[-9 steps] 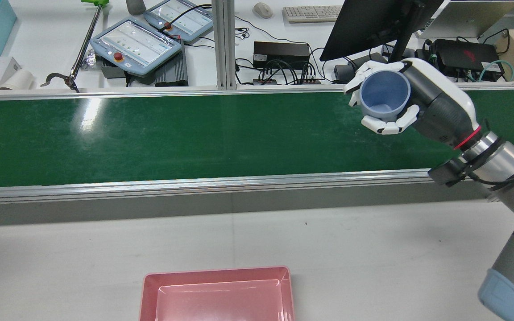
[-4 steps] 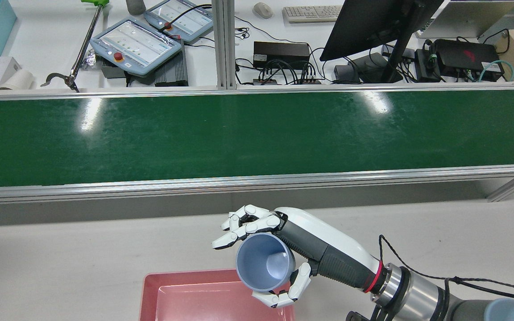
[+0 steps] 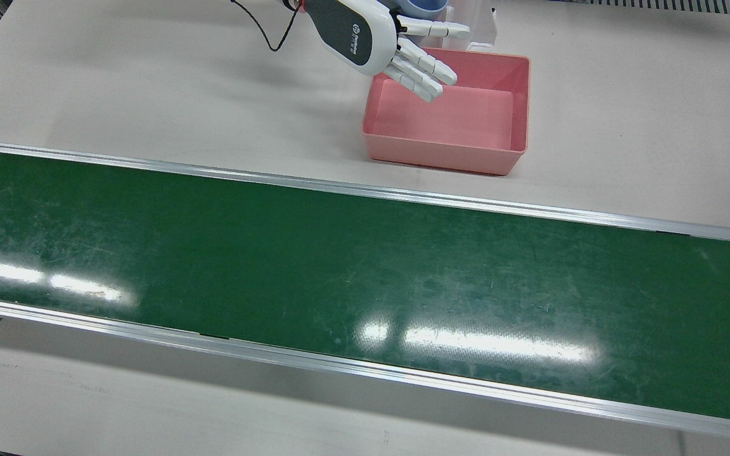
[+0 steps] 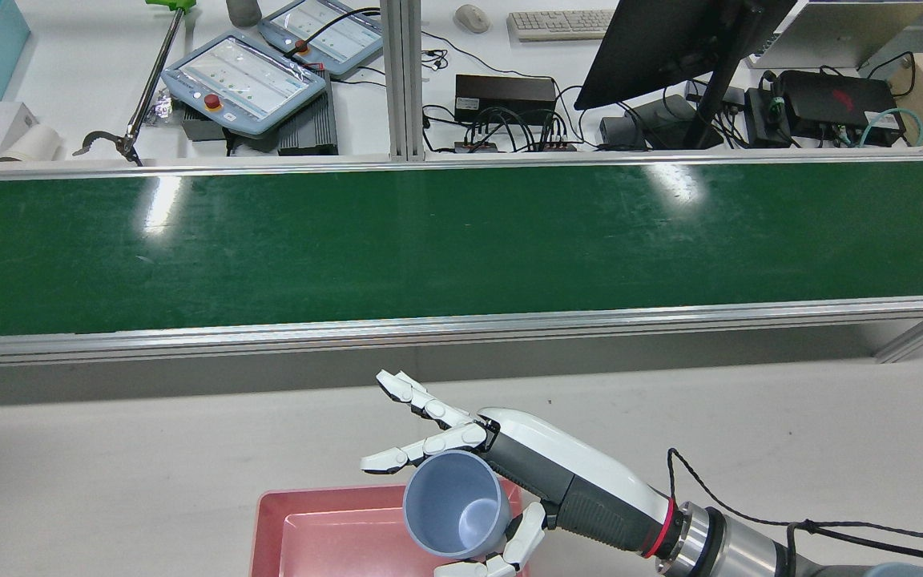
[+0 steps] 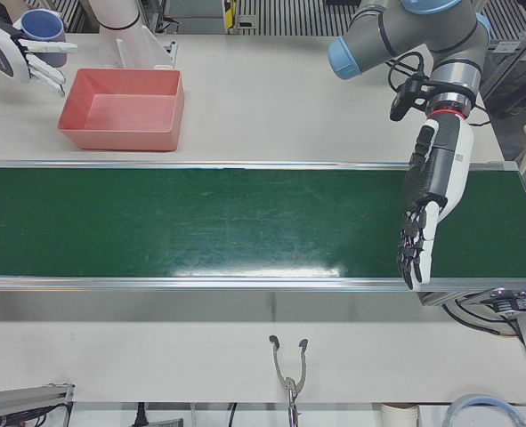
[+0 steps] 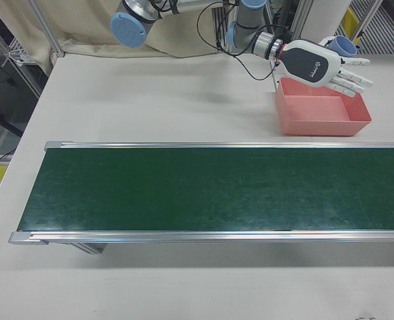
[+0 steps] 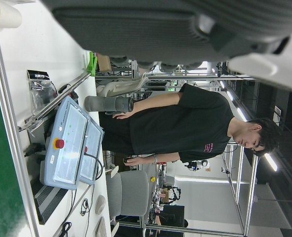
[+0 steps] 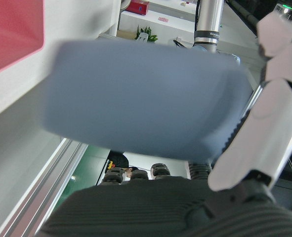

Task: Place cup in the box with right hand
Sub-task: 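Open the right hand to release the cup upright in the pink box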

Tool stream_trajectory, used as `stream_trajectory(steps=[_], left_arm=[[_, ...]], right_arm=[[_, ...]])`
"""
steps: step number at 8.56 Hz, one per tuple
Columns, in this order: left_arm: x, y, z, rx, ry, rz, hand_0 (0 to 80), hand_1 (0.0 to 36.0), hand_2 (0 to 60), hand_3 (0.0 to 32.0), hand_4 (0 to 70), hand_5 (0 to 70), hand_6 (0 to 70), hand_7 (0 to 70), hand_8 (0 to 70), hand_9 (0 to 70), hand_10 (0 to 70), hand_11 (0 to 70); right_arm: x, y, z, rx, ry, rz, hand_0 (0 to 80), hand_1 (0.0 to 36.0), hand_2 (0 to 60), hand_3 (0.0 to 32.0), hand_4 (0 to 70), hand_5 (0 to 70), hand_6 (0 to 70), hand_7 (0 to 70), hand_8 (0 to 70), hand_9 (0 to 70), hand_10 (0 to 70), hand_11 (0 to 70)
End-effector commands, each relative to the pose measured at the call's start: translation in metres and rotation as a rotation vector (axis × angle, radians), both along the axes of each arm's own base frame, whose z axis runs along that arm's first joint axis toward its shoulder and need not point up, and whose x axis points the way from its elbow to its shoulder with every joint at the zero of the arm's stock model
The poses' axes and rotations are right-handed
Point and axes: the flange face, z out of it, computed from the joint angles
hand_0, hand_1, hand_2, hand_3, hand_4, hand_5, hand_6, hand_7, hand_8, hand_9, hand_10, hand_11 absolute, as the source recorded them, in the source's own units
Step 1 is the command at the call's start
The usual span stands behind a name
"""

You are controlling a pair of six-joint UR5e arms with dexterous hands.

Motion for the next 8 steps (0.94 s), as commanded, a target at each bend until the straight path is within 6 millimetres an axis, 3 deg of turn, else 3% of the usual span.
stream_trajectory(steps=[1,2,3,4,5,6,7,8], left_arm=[[0.001,0.000,0.000,0.000,0.000,0.001,0.0,0.0,0.0,0.0,0.0,0.0,0.0,0.0,0.0,0.0,0.0,0.0],[0.001,0.000,0.000,0.000,0.000,0.001,0.0,0.0,0.0,0.0,0.0,0.0,0.0,0.0,0.0,0.0,0.0,0.0],[0.000,0.000,0.000,0.000,0.000,0.001,0.0,0.0,0.0,0.0,0.0,0.0,0.0,0.0,0.0,0.0,0.0,0.0],[0.000,0.000,0.000,0.000,0.000,0.001,0.0,0.0,0.0,0.0,0.0,0.0,0.0,0.0,0.0,0.0,0.0,0.0],[0.000,0.000,0.000,0.000,0.000,-0.001,0.0,0.0,0.0,0.0,0.0,0.0,0.0,0.0,0.0,0.0,0.0,0.0],[0.000,0.000,0.000,0.000,0.000,-0.001,0.0,0.0,0.0,0.0,0.0,0.0,0.0,0.0,0.0,0.0,0.0,0.0],[0.001,0.000,0.000,0.000,0.000,0.001,0.0,0.0,0.0,0.0,0.0,0.0,0.0,0.0,0.0,0.0,0.0,0.0],[0.000,0.000,0.000,0.000,0.000,-0.001,0.0,0.0,0.0,0.0,0.0,0.0,0.0,0.0,0.0,0.0,0.0,0.0]], right_arm=[[0.001,0.000,-0.001,0.000,-0.004,0.000,47.2,8.8,0.8,0.0,12.6,3.6,3.5,9.2,0.0,0.4,2.9,5.7],[0.006,-0.006,0.000,-0.004,-0.006,0.013,48.5,13.7,10.1,0.0,10.0,4.8,4.6,13.5,0.0,1.3,3.9,7.5],[0.032,-0.026,0.005,-0.009,-0.003,0.069,52.9,23.5,27.4,0.0,8.4,7.4,7.1,22.8,0.8,5.3,5.9,11.2],[0.062,-0.055,0.020,-0.042,0.003,0.126,53.1,24.2,29.2,0.0,7.7,8.1,10.5,38.6,5.0,13.7,8.7,15.2],[0.099,-0.092,0.046,-0.106,0.016,0.194,54.3,20.1,15.0,0.0,11.1,8.4,12.8,49.4,8.5,20.1,11.1,18.6],[0.143,-0.133,0.072,-0.158,0.032,0.300,53.0,20.8,19.6,0.0,9.0,8.3,12.7,48.7,9.1,20.9,11.7,19.4],[0.185,-0.169,0.106,-0.220,0.055,0.387,52.2,20.8,20.5,0.0,8.6,8.0,12.0,45.1,8.6,19.8,11.4,18.9],[0.228,-0.208,0.150,-0.296,0.084,0.473,53.1,18.4,12.2,0.0,11.4,7.9,11.6,42.8,8.5,19.2,11.6,19.1]])
